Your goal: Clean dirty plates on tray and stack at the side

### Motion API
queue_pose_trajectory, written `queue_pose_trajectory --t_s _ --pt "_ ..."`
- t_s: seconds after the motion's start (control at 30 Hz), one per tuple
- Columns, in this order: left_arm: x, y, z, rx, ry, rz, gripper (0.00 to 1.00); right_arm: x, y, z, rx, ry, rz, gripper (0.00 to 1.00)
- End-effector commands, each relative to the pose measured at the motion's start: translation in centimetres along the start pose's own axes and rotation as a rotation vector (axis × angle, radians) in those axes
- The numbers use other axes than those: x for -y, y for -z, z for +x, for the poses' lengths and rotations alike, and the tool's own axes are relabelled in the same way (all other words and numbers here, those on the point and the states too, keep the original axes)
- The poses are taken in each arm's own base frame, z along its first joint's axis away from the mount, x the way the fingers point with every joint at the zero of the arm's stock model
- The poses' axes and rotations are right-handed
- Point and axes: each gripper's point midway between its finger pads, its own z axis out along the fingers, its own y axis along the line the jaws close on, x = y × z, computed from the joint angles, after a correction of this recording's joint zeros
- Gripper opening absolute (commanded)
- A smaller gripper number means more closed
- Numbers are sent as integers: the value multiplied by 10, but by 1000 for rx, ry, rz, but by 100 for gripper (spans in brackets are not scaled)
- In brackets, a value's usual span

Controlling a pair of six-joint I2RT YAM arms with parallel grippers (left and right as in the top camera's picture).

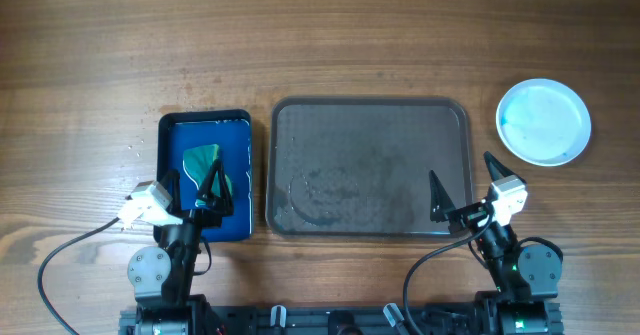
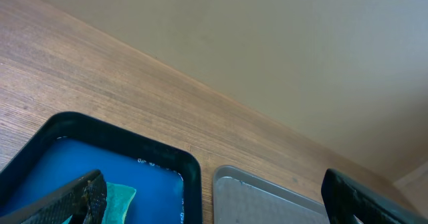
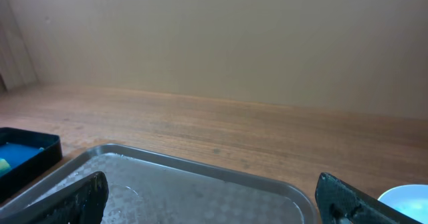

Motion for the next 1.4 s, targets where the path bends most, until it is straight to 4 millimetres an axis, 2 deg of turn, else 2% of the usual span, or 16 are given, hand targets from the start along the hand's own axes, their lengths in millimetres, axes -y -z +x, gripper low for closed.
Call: queue_pose_trajectory --t_s 0.0,0.6,0.73,0.97,1.03,1.13,1.23,1.37 --pt "2 0 2 -9 2 15 100 -3 1 -3 13 25 -11 100" --pt "2 0 2 -9 2 15 100 -2 1 -3 13 29 -11 100" --pt "-4 0 0 6 -21 -20 100 -2 1 -3 13 29 -11 100" --pt "-4 0 0 -2 -505 -22 100 -2 1 -3 13 29 -11 100" --pt "-5 0 1 -6 -585 -23 100 -2 1 -3 13 29 -11 100" --pt "-6 -1 3 -19 -655 -26 100 -2 1 -3 13 29 -11 100" --pt "-9 -2 6 -35 -653 -34 100 -2 1 -3 13 29 -11 100" --pt "-23 -2 5 -48 -649 -111 100 -2 1 -3 13 28 -11 100"
